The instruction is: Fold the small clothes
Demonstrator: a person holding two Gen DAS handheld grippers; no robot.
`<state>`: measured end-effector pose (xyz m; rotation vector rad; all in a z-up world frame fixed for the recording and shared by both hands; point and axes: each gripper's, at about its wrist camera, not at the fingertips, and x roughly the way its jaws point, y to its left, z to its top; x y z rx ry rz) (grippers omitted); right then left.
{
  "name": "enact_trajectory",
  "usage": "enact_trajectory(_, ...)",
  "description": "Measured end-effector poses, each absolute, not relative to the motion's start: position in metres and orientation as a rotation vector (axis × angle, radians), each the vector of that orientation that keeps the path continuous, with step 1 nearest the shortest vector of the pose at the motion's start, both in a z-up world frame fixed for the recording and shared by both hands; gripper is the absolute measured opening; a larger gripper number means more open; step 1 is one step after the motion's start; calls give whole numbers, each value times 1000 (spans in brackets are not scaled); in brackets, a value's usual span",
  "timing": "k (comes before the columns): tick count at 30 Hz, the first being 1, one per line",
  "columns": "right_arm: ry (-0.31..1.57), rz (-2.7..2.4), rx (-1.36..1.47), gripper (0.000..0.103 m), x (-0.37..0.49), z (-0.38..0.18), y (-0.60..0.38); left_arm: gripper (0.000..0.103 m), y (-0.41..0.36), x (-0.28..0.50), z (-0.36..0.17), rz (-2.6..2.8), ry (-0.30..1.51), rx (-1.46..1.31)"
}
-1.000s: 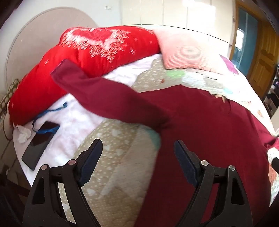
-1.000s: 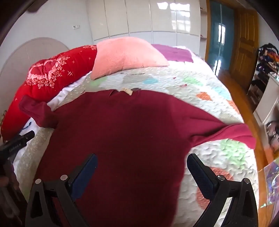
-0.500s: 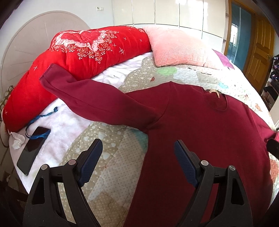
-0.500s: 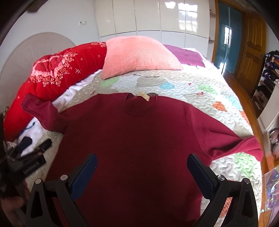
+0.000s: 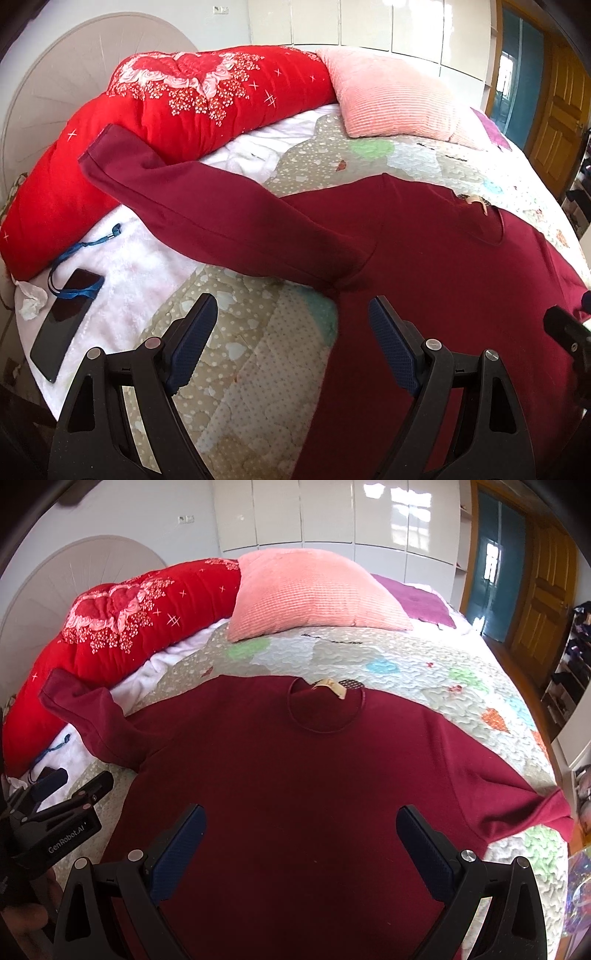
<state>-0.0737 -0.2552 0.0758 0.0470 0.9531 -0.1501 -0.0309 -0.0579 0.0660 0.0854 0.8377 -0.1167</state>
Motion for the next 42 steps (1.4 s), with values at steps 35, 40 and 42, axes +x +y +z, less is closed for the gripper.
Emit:
enact_trajectory(35, 967, -183, 41, 103, -51, 37, -261, 84, -22, 1, 61, -55, 864, 15)
enact_trajectory(40, 975, -179, 34, 103, -47, 32, -258, 84, 9, 15, 67, -12, 852, -35)
enact_trajectory(42, 977, -176, 30, 103, -45, 31, -257, 84, 25, 23, 68, 11, 839, -69)
